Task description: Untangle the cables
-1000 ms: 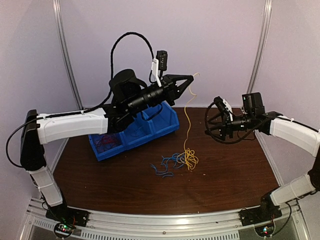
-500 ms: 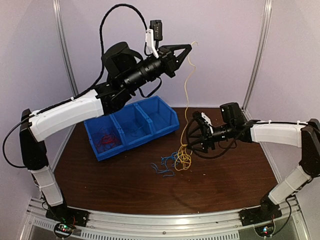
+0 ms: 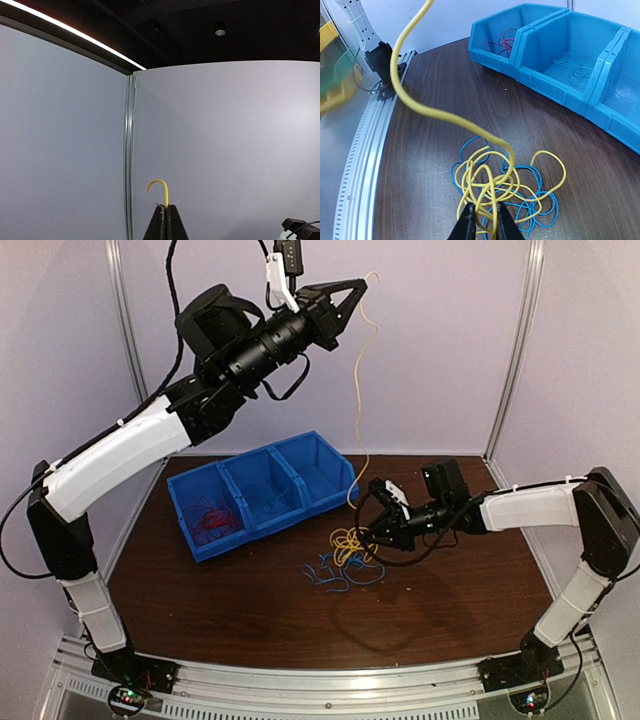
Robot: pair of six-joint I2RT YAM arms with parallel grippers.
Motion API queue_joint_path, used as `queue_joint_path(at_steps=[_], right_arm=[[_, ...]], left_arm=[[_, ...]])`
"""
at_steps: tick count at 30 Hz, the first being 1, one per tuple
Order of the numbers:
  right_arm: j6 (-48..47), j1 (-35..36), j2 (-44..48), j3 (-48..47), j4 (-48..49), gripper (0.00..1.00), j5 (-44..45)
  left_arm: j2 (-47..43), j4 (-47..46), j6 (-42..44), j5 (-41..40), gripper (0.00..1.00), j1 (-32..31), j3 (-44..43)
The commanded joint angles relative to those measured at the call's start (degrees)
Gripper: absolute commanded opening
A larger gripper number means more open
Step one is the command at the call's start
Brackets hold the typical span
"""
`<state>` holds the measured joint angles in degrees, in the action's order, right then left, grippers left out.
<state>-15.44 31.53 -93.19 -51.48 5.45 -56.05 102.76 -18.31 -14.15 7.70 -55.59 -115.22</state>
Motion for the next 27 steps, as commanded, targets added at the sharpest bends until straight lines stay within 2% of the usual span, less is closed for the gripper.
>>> queue_joint_path(at_steps=[1, 6, 11, 17, 24, 27], right_arm=[[-1.0, -0.4, -0.2, -0.8, -0.5, 0.1, 4.5], [-1.3, -1.9, -3.5, -2.7, -4.4, 0.07, 10.7], [-1.4, -6.3, -6.0, -4.5, -10.6, 0.15, 12.2], [-1.7, -11.1, -4.6, -4.1, -12.4, 0.2, 12.6], [-1.7, -13.4, -2.9, -4.8, -13.6, 0.17, 12.4], [-2.3, -13.5, -0.7, -5.5, -15.4, 0.22, 12.4]], left_arm=[[-1.7, 0.8, 3.7, -2.3, 0.0, -0.1, -1.9], [-4.1, 1.1, 7.4, -4.2, 0.0, -0.1, -2.6], [-6.9, 2.2, 13.4, -6.8, 0.0, -0.1, -4.7], [-10.5, 3.0, 19.8, -12.4, 0.0, -0.1, -4.1], [-12.7, 2.8, 20.0, -13.8, 0.0, -0.1, 2.0], [-12.5, 4.4, 19.7, -14.0, 0.0, -0.1, 3.3]])
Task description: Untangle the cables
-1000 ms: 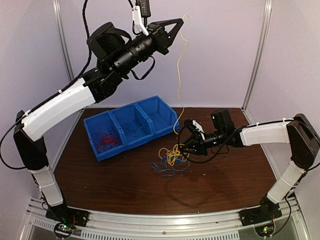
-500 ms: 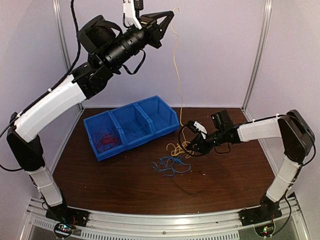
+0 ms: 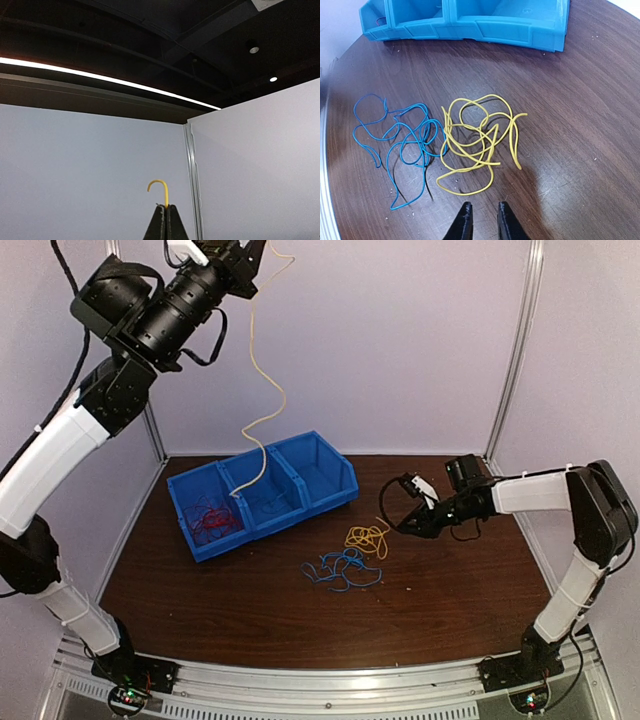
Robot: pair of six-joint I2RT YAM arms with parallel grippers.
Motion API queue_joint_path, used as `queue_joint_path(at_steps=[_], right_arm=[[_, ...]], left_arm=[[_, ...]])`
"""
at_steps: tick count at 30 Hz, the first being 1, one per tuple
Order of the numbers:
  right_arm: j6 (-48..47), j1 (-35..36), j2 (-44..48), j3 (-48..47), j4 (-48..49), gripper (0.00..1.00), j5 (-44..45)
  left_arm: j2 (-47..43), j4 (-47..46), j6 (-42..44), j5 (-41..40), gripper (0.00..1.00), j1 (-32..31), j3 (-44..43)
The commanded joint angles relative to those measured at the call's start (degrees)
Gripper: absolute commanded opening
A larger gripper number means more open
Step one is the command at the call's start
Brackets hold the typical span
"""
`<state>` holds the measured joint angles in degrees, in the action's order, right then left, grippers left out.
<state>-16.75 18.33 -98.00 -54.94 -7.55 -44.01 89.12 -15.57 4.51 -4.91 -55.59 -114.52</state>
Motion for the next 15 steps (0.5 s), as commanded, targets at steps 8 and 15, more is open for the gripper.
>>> queue_joint_path(at_steps=[8, 15], right_arm=[[-3.8, -1.0, 10.9, -5.9, -11.9, 0.44, 1.7], [-4.8, -2.3, 17.6, -2.3, -12.2, 0.54, 5.7]], left_arm=[[2.1, 5.2, 0.0, -2.4, 0.0, 0.3, 6.8], [6.2, 14.3, -13.8, 1.1, 0.0, 6.9, 4.2]])
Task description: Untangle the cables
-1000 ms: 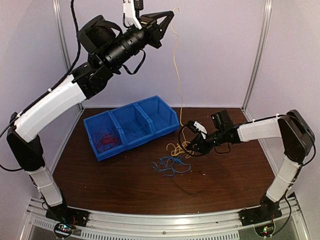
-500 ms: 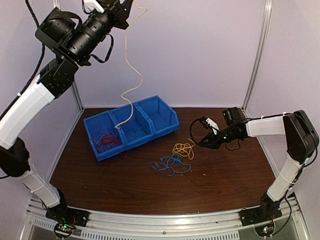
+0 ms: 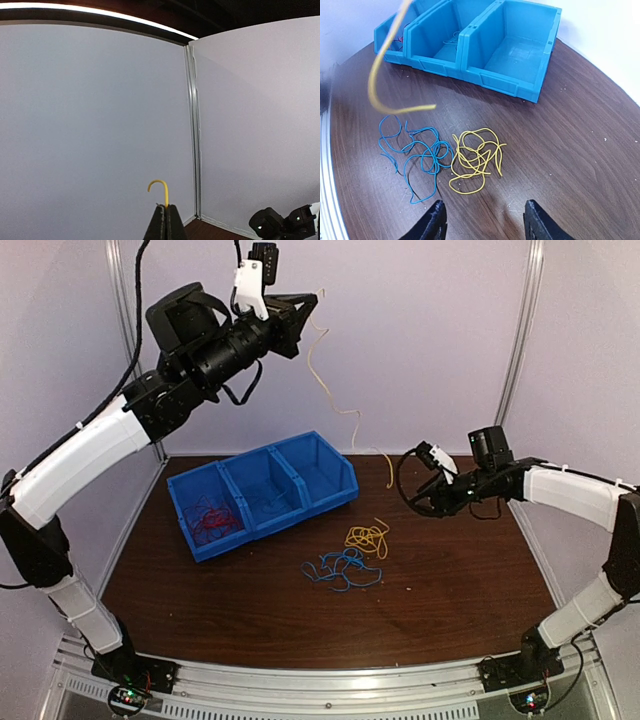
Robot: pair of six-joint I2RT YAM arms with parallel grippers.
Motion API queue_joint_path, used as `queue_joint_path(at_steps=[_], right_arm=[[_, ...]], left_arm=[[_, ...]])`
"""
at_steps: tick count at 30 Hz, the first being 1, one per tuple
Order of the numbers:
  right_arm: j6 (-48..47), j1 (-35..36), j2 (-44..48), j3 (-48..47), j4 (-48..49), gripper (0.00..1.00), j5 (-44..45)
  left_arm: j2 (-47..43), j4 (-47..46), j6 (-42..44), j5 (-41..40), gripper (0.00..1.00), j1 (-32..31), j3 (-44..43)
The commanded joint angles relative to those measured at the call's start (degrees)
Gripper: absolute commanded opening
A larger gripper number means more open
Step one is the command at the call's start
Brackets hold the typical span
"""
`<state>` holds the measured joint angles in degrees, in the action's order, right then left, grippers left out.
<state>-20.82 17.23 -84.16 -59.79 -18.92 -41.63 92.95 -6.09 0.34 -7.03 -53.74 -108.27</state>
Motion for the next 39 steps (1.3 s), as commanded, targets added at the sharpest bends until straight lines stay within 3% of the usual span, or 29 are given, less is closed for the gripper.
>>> queue_joint_path(at_steps=[1, 5, 14, 31, 39], right_arm=[[-0.3, -1.5, 5.4, 4.4, 1.2, 0.56, 4.1], [0.0, -3.4, 10.2, 7.9, 4.9, 0.61, 8.3], [-0.1, -5.5, 8.5, 8.4, 4.8, 0.63, 5.2], [-1.1, -5.6, 6.7, 8.9, 5.0, 0.63, 5.0], [-1.3, -5.9, 7.4, 9.1, 5.0, 0.63, 5.5]], left_arm=[[2.8, 4.9, -11.2, 4.8, 0.0, 6.2, -1.7], [5.8, 4.8, -15.8, 13.0, 0.0, 11.1, -1.7], [19.9, 5.8, -17.4, 22.4, 0.0, 17.1, -7.7], [22.1, 4.9, -17.3, 22.3, 0.0, 19.0, -13.3], [25.2, 3.3, -20.4, 26.7, 0.0, 19.9, -20.4]])
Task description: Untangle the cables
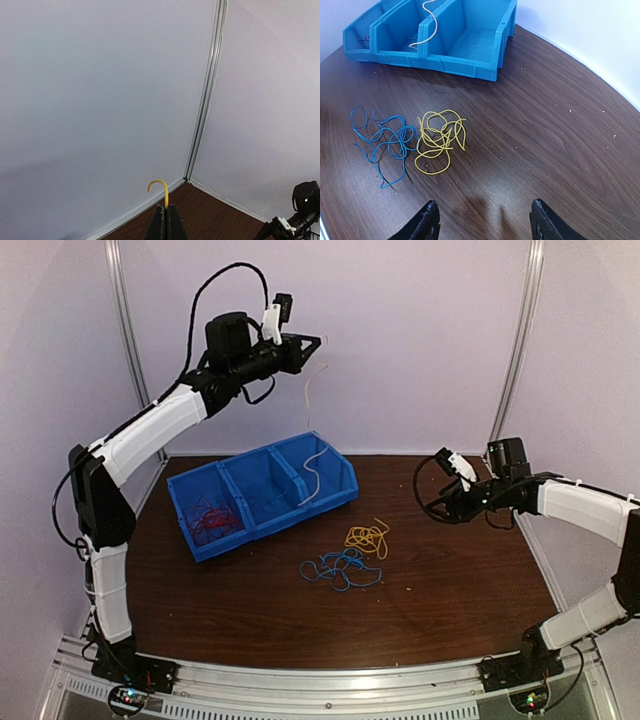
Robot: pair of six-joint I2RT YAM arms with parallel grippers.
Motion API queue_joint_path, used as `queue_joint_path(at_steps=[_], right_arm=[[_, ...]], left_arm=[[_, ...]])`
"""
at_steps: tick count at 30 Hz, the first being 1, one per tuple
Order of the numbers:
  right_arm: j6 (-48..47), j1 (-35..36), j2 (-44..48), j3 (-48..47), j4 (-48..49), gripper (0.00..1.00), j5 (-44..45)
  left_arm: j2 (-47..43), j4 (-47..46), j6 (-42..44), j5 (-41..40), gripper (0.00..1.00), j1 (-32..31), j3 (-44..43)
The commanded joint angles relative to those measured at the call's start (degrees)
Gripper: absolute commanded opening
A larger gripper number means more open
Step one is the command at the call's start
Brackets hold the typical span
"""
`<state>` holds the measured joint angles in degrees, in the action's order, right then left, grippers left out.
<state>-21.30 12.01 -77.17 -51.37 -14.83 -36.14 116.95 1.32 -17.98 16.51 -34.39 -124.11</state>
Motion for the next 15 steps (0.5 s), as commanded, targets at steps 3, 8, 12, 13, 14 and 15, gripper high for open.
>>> queue_joint_path(at_steps=[3, 8, 12, 13, 14, 15], right_arm=[[-0.8, -1.1, 0.4, 0.8, 0.9, 0.63, 0.0], [-0.9, -1.4, 0.2, 1.0, 0.9, 0.63, -0.3], [-0.9, -1.5, -0.1, 0.9, 0.9, 0.63, -0.3], [-0.9, -1.5, -0.2, 1.0, 0.8, 0.63, -0.3], [-0.9, -1.6, -0.2, 1.0, 0.8, 0.63, -0.3], [-1.0, -1.6, -0.2, 1.0, 0.7, 0.63, -0.4]], left_arm=[[1.7, -5.4, -2.9, 3.8, 0.0, 0.6, -6.5], [1.8, -7.1, -3.4, 3.5, 0.0, 0.6, -7.6], [2.1, -6.9, -2.3, 1.6, 0.0, 0.6, -7.6], [2.3, -6.8, -2.1, 1.4, 0.0, 0.7, -7.4], [2.4, -6.8, -2.1, 1.3, 0.0, 0.8, -7.2], [2.7, -6.8, -2.1, 1.4, 0.0, 1.0, -7.1]])
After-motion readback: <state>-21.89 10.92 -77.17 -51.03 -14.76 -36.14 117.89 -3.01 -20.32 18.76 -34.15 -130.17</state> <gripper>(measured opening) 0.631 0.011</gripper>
